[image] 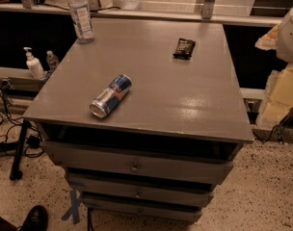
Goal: Move rxbar chocolate near blue plastic bottle
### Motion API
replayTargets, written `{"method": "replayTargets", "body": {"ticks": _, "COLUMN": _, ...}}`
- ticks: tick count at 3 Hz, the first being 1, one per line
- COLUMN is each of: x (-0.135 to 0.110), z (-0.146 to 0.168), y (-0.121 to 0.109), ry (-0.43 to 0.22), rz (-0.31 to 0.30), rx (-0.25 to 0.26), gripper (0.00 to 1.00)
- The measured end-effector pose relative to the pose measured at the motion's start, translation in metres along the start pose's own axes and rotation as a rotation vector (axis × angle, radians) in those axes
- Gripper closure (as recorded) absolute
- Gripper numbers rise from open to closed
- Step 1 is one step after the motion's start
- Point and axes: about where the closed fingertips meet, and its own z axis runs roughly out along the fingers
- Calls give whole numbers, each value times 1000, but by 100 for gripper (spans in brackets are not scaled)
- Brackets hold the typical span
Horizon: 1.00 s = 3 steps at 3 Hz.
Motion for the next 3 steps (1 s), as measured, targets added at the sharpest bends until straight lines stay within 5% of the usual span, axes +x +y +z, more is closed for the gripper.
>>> {"method": "replayTargets", "body": {"ticks": 2, "x": -6, "z": -9, "y": -16, "ry": -12, "rz": -44, "rx": 22, "gripper": 0}}
{"method": "replayTargets", "body": {"ticks": 3, "x": -34, "z": -17, "y": -43, "ry": -97, "rz": -130, "rx": 67, "gripper": 0}}
